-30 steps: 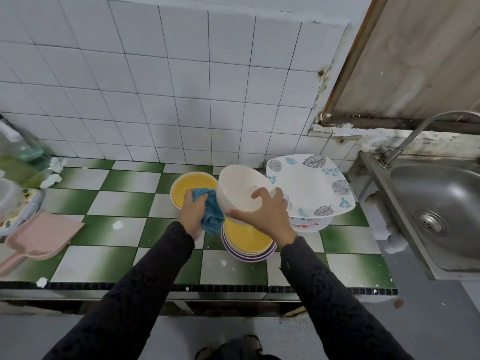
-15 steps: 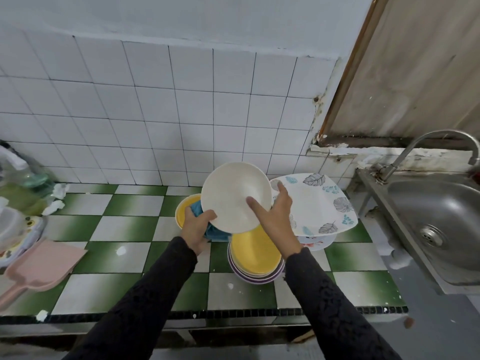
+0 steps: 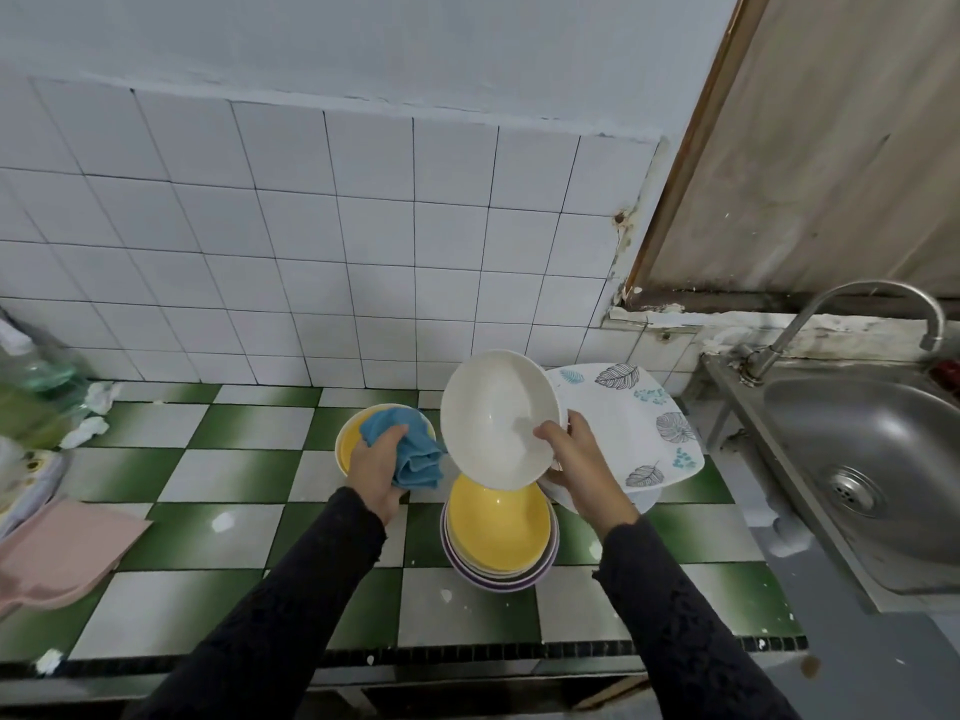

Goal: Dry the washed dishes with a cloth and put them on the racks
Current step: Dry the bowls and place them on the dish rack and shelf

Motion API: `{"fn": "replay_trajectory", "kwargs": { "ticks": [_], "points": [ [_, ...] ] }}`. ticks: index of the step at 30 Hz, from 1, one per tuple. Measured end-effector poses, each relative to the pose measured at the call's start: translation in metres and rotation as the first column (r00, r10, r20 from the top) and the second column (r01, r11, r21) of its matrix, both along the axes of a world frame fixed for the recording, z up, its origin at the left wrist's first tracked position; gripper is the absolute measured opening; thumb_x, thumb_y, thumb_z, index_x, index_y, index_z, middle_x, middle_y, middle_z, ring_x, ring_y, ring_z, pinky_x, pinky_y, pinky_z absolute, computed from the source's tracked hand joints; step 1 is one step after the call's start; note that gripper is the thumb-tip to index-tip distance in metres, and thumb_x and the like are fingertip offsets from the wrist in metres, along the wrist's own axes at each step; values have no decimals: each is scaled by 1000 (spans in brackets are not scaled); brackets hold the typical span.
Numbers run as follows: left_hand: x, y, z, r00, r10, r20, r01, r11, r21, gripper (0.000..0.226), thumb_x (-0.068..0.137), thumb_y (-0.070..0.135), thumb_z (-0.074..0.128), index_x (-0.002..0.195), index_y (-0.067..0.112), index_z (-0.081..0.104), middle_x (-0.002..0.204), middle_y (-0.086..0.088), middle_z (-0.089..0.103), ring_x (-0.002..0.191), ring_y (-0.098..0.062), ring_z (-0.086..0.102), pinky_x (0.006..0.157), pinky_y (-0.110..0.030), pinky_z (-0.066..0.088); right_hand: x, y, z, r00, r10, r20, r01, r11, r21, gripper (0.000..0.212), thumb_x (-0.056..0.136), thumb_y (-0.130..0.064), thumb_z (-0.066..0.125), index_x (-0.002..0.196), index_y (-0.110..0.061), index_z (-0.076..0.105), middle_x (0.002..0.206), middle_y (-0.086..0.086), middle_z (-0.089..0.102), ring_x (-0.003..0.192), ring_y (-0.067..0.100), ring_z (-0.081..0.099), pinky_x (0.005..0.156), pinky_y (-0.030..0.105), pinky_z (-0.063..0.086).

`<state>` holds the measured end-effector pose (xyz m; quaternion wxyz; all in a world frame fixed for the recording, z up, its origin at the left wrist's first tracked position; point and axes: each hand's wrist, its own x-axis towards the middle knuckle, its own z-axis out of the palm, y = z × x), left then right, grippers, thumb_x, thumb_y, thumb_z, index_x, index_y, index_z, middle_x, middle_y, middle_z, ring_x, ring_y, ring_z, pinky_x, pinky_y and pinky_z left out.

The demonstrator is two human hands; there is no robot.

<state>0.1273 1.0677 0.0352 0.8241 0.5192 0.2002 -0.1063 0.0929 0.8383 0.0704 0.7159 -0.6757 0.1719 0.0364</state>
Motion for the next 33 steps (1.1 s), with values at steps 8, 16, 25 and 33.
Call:
{"fn": "replay_trajectory", "kwargs": {
  "ticks": [8, 16, 25, 33],
  "points": [
    [5, -23, 2, 1000, 24, 1, -24, 998, 63, 30, 98, 13, 54, 129, 15, 50, 119, -15, 61, 104, -32, 62, 92, -49, 52, 12, -47, 5, 999, -20, 43, 24, 996, -85, 34, 94, -13, 58, 127, -17, 52, 123, 5, 57, 100, 16, 59, 78, 37, 54],
    [8, -64, 12, 991, -81, 104, 71, 992, 103, 31, 100, 13, 51, 130, 3, 50, 116, -24, 59, 95, -32, 62, 63, -33, 58, 19, -83, 17, 994, -7, 110, 25, 986, -163, 52, 71, -29, 65, 122, -27, 55, 122, -2, 60, 111, 22, 59, 93, 48, 55],
    [13, -68, 7, 990, 119, 79, -136, 957, 258, 24, 98, 11, 51, 122, 10, 54, 116, -20, 61, 104, -36, 60, 94, -51, 50, 14, -86, 10, 954, 235, 188, -166, 932, -323, 61, 73, -22, 74, 129, -27, 51, 128, -7, 56, 116, 20, 55, 78, 28, 49],
    [1, -67, -6, 976, 168, 142, -202, 937, 284, 37, 99, 6, 48, 133, -7, 48, 113, -23, 57, 96, -36, 56, 66, -35, 50, 14, -78, 2, 900, 370, 229, -247, 867, -433, 68, 79, -7, 79, 133, -31, 44, 134, -7, 48, 123, 17, 46, 91, 39, 57]
  ]
}}
